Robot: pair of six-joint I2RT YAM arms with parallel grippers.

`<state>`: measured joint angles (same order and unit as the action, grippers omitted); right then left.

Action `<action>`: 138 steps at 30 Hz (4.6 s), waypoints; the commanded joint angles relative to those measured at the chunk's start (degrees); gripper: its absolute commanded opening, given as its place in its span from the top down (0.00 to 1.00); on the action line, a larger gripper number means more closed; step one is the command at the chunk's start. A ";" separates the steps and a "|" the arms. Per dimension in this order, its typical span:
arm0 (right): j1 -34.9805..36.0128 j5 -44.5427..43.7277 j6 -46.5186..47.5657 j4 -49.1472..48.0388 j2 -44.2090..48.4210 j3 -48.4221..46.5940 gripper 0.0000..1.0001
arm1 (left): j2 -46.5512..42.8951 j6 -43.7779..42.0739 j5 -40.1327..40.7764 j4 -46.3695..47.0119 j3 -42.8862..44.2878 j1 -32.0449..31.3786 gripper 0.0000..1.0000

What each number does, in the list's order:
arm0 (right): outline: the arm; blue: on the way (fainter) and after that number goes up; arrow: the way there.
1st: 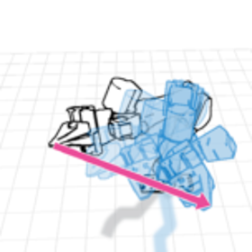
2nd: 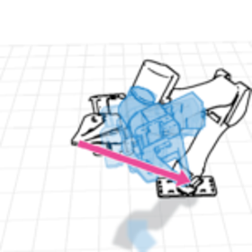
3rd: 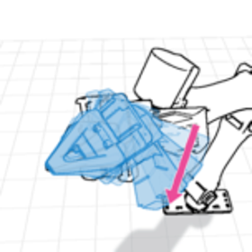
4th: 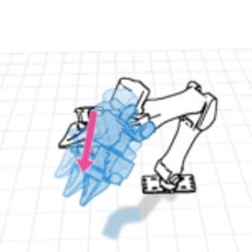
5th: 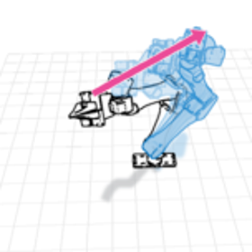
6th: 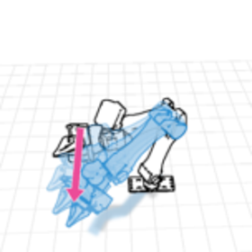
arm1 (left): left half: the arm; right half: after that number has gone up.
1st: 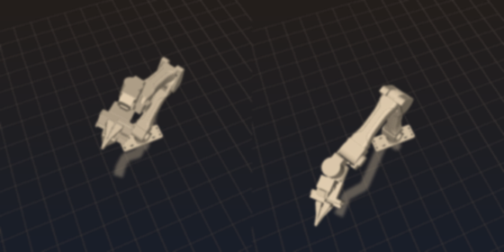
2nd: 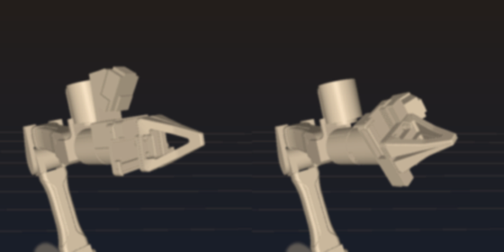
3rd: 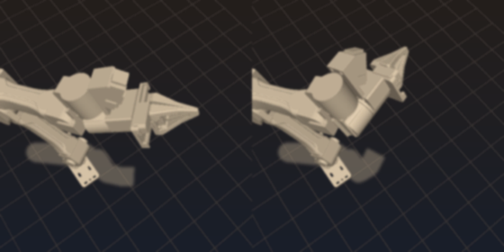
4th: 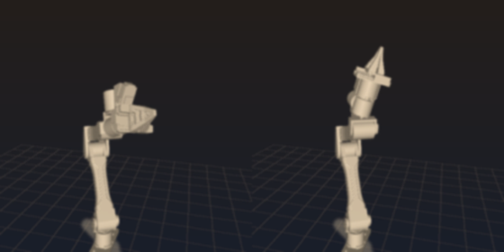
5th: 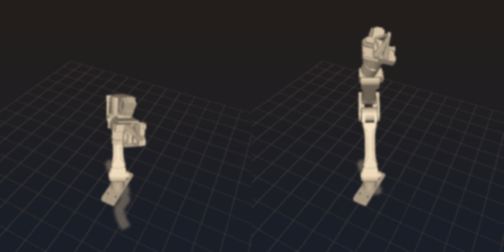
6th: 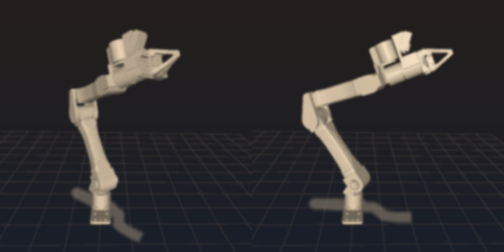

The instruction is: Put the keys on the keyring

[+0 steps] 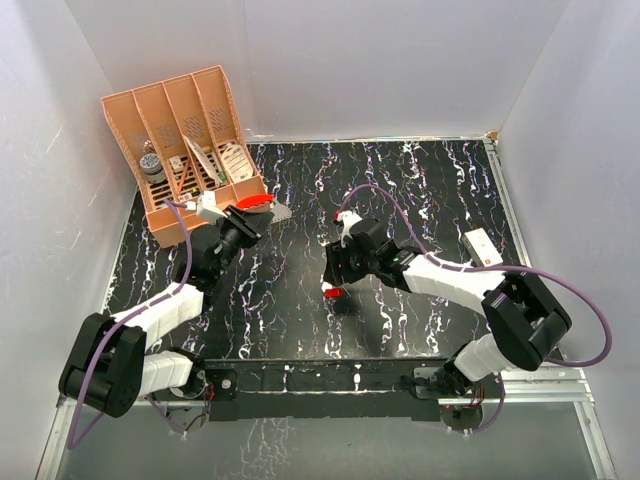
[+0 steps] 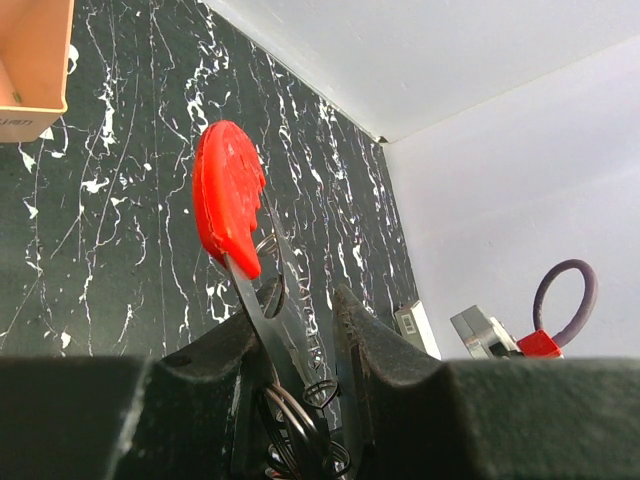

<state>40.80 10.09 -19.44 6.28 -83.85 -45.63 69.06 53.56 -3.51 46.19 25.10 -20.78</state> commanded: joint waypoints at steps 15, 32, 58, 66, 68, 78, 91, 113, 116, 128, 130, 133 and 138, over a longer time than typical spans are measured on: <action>0.23 1.66 2.49 -6.02 -5.09 1.00 0.51 | -0.64 0.04 0.09 2.13 -0.67 0.23 1.00; 3.80 -0.09 0.95 -4.14 -8.17 -3.04 0.57 | -0.27 0.35 0.26 1.61 -0.84 0.25 1.00; 7.57 -11.62 -3.50 0.92 -12.08 -5.85 0.81 | -0.96 0.29 0.65 1.18 -1.72 0.25 1.00; 7.81 -15.26 -3.76 2.04 -10.59 -5.54 0.97 | -0.60 0.47 0.61 1.47 -1.77 0.27 1.00; 7.76 -16.46 -3.53 1.17 -8.75 -5.02 1.00 | -0.44 0.49 0.56 1.46 -1.77 0.28 1.00; 7.81 -18.95 -0.76 2.49 -4.43 -7.44 1.00 | 1.12 0.67 0.20 1.51 -1.74 0.24 1.00; 7.81 -18.55 2.01 -0.07 1.36 -7.04 1.00 | 5.23 2.40 -3.45 0.71 0.77 0.29 1.00; 3.15 -5.85 15.54 -17.60 2.15 -6.30 1.00 | 4.82 4.70 -6.77 -8.48 7.29 0.26 1.00; 2.85 -3.78 16.26 -19.77 1.41 -6.48 1.00 | 5.37 5.34 -7.57 -10.04 8.83 0.25 1.00; 2.64 1.55 15.55 -22.78 0.17 -7.92 1.00 | 5.08 5.38 -7.58 -12.99 12.90 0.27 1.00; 2.71 2.08 15.34 -23.38 0.27 -7.84 1.00 | 5.35 5.62 -7.94 -12.44 12.79 0.24 1.00; 2.61 2.92 15.09 -23.93 0.04 -7.71 1.00 | 5.73 5.92 -8.30 -11.49 12.31 0.30 1.00; 2.36 3.61 15.00 -23.30 -0.26 -8.01 1.00 | 5.93 5.94 -8.31 -11.27 11.86 0.30 1.00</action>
<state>43.64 12.34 -4.51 -13.21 -84.05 -51.70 75.99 59.13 -10.44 32.95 35.99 -20.73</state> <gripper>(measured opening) 0.008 0.230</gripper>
